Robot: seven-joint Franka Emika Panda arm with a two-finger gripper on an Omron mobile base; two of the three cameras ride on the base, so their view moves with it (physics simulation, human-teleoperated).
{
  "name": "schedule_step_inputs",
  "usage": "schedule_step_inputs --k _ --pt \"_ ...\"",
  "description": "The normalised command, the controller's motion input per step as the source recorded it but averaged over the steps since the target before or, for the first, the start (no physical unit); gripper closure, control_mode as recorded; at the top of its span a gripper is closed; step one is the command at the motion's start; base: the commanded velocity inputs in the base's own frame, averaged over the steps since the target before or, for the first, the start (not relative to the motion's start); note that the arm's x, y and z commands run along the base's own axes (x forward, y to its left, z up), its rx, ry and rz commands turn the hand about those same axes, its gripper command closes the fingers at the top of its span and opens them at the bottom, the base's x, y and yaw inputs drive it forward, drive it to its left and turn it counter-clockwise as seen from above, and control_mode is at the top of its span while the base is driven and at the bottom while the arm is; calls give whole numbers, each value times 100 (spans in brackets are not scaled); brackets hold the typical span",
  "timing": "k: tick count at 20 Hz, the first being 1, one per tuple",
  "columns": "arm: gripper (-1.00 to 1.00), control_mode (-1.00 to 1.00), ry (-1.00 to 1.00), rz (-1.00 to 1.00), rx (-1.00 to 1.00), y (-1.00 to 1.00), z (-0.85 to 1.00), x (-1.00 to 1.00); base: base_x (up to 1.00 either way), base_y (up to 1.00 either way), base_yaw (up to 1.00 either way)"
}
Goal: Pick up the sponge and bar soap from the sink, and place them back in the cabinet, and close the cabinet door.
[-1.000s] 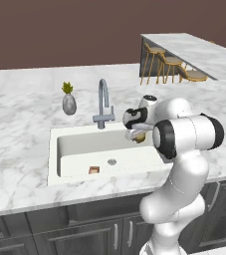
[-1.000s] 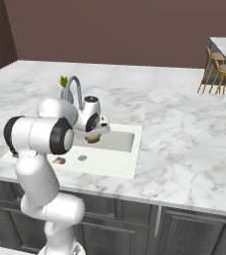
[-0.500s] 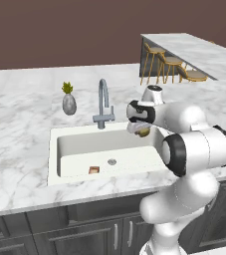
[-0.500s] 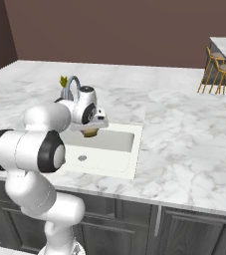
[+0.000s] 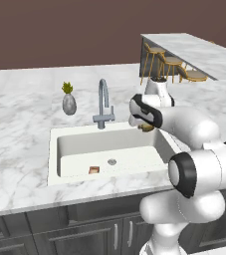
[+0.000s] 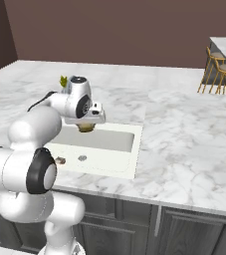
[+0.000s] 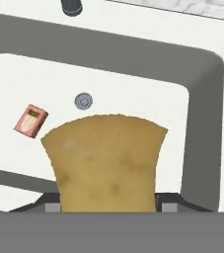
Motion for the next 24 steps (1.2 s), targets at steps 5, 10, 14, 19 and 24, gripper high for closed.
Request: schedule_step_inputs --k 5,10,14,19,24 --pt "100 -100 0 -13 0 -1 58 -21 0 0 0" --pt "100 -100 0 -10 0 -7 72 -27 0 0 0" --pt "100 -100 0 -10 1 -8 65 -34 0 0 0" --pt "100 -100 0 -7 0 -3 22 -38 0 0 0" --pt "100 -100 0 -6 0 0 0 -44 0 0 0"
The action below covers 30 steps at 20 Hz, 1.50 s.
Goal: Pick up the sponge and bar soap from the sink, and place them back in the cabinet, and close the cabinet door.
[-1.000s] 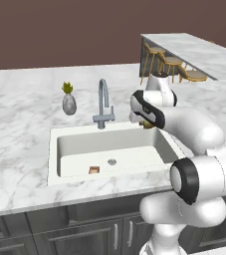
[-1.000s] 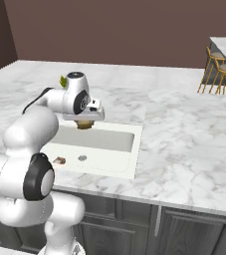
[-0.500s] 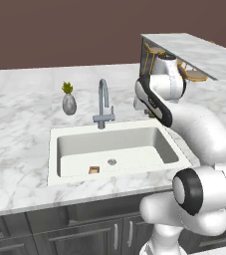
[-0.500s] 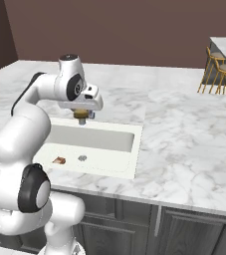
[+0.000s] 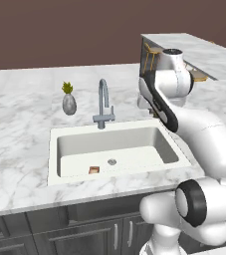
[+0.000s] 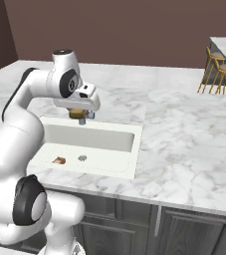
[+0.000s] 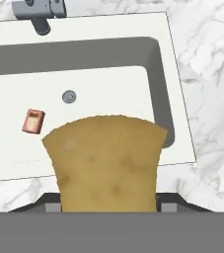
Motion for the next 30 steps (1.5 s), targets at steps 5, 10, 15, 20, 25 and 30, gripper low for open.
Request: schedule_step_inputs --k 5,10,15,20,25,30 --pt "100 -100 0 -4 2 0 1 -45 0 0 0" --pt "100 -100 0 -1 1 0 5 -29 0 0 0" --pt "100 -100 0 0 0 0 5 -30 0 0 0" --pt "100 -100 0 0 0 -2 14 -36 0 0 0" --pt "100 -100 -4 0 0 -10 12 -35 0 0 0" --pt "100 -100 -8 0 0 -12 0 -46 0 0 0"
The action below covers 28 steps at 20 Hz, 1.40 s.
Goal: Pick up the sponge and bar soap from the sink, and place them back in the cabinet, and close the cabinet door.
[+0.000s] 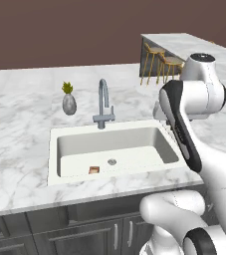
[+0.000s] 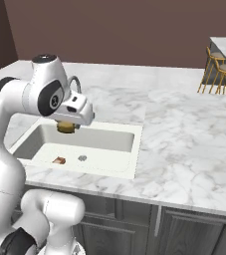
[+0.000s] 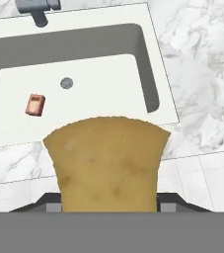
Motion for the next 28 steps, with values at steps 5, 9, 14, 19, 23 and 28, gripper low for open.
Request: schedule_step_inputs --k 5,9,14,19,23,28 --pt "100 100 -2 0 0 -3 0 -11 -55 -21 -11" --pt "100 100 0 0 0 0 0 0 -63 -33 -46" --pt "100 100 0 0 0 0 0 0 -53 -21 -64" --pt "100 100 0 0 0 0 0 0 -18 0 -77" --pt "100 100 0 0 0 0 0 0 0 0 -79" --pt "100 100 0 0 0 0 0 0 0 0 -83"
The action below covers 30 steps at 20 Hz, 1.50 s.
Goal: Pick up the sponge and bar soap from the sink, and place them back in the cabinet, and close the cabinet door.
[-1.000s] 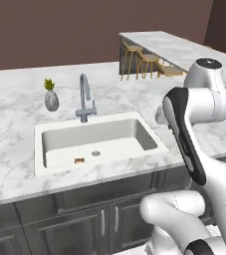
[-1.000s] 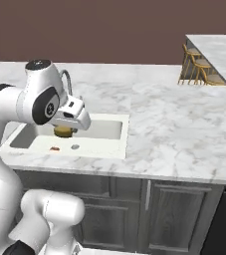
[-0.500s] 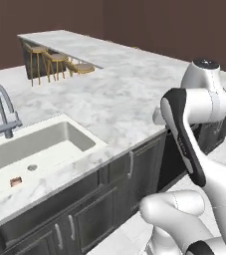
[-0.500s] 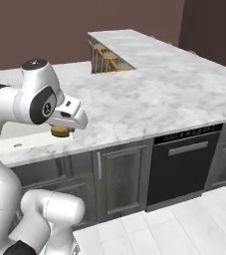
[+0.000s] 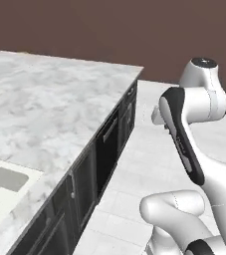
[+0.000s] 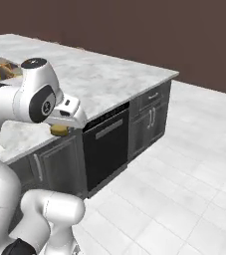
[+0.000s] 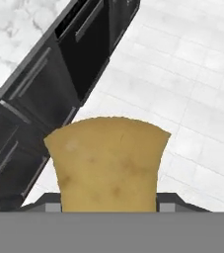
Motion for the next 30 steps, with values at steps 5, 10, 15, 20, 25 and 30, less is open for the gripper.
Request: schedule_step_inputs --k 5,10,15,20,25,30 --pt "100 100 0 0 0 0 0 0 0 0 -84" --pt "100 100 0 0 0 0 0 0 0 -1 -83" --pt "100 100 0 0 0 0 0 0 0 -2 -82" --pt "100 100 0 0 0 0 0 0 0 -3 -79" --pt "100 100 0 0 0 0 0 0 0 -6 -74" --pt "100 100 0 0 0 0 0 0 0 -1 -70"
